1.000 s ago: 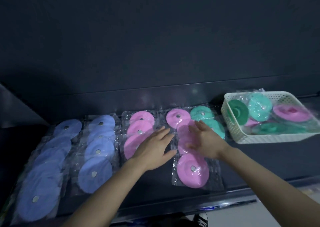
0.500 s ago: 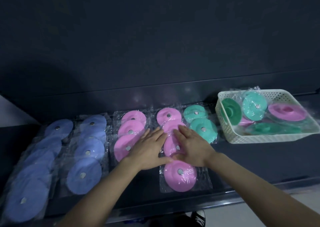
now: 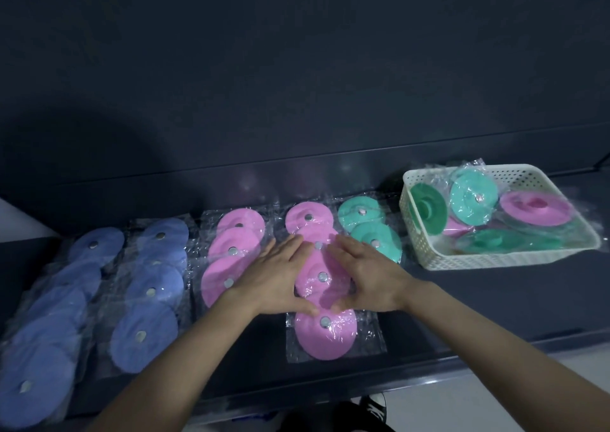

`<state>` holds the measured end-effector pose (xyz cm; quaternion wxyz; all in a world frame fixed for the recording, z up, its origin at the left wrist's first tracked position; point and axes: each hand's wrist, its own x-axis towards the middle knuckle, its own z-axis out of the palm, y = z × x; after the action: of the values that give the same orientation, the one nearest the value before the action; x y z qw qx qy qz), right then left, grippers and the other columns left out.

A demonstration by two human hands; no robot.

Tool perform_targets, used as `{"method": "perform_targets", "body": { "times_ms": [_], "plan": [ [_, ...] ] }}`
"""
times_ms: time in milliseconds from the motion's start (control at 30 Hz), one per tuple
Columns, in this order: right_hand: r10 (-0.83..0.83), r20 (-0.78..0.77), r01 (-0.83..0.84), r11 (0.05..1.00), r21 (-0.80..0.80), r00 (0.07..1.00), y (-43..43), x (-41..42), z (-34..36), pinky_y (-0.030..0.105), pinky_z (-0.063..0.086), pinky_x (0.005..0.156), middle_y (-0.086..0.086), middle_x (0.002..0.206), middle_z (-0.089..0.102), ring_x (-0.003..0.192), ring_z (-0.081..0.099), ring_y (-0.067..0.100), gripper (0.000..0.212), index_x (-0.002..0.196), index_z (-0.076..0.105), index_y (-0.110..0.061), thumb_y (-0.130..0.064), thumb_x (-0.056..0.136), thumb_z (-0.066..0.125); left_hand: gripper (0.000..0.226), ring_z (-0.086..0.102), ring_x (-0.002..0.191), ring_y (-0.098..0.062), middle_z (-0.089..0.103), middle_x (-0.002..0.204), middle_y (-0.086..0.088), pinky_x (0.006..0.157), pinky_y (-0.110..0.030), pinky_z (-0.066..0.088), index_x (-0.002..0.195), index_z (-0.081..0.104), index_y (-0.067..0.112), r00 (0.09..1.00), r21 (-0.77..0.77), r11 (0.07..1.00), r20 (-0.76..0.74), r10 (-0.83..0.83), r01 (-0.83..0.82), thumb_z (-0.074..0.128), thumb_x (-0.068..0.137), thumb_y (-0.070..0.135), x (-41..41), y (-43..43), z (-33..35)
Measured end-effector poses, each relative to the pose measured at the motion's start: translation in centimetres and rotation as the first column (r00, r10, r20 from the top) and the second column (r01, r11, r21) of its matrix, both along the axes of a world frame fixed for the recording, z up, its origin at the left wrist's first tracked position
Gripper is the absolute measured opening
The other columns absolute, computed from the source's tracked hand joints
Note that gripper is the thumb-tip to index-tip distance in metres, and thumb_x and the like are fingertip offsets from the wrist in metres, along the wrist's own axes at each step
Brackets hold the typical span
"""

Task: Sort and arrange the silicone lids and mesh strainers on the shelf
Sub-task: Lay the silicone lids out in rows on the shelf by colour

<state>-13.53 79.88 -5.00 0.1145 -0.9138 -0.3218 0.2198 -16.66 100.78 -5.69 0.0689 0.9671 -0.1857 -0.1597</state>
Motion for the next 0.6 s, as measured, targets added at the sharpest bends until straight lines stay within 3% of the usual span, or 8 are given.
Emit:
{"method": "perform_targets", "body": {
  "times_ms": [100,333,500,600],
  "plan": [
    [0.037,0.017,-0.036,0.996,-0.082,0.999,-0.4,-0.3,-0.4,0.033,-0.002,0.12,0.005,0.16,-0.005,0.147,-0.007,0.018,0.112,0.152,0.003,-0.014,-0.06,0.073,0.068,0.119,-0.015,0.145,-0.016,-0.017,0.158,-0.004,0.114,-0.033,-0.015,0.151,-0.009,0.025,1.0,0.007,1.0,-0.026,-0.003,0.003,0.06,0.067,0.075,-0.1,-0.3,-0.1],
    [-0.054,0.05,0.057,0.997,-0.056,0.997,0.0,-0.8,-0.3,0.028,0.006,0.119,0.006,0.16,0.003,0.147,0.003,0.019,0.102,0.151,0.01,-0.008,-0.053,0.079,0.067,0.113,-0.008,0.147,-0.018,-0.012,0.159,-0.008,0.112,-0.03,-0.012,0.152,-0.007,0.015,1.0,0.049,0.999,-0.006,0.0,0.0,0.053,0.075,0.074,-0.7,-0.6,0.5],
    [-0.187,0.036,0.186,0.982,0.03,0.982,0.2,-2.6,0.4,0.03,0.034,0.109,0.004,0.16,0.0,0.142,0.026,0.022,0.08,0.149,0.017,-0.006,-0.043,0.091,0.055,0.107,-0.006,0.147,-0.018,-0.01,0.159,-0.008,0.111,-0.029,-0.013,0.151,-0.006,0.012,1.0,0.041,0.999,0.025,0.017,-0.018,0.046,0.08,0.073,-1.4,-0.4,0.5],
    [-0.309,0.017,0.306,0.946,0.108,0.951,0.1,-4.0,-0.2,0.031,0.037,0.104,0.013,0.155,0.015,0.138,0.031,0.026,0.08,0.15,0.019,-0.013,-0.047,0.088,0.058,0.114,-0.011,0.146,-0.016,-0.014,0.159,-0.003,0.11,-0.028,-0.015,0.152,-0.006,0.015,1.0,-0.009,1.0,0.014,-0.008,0.008,0.05,0.074,0.078,-2.0,-0.2,0.7]
  ]
}}
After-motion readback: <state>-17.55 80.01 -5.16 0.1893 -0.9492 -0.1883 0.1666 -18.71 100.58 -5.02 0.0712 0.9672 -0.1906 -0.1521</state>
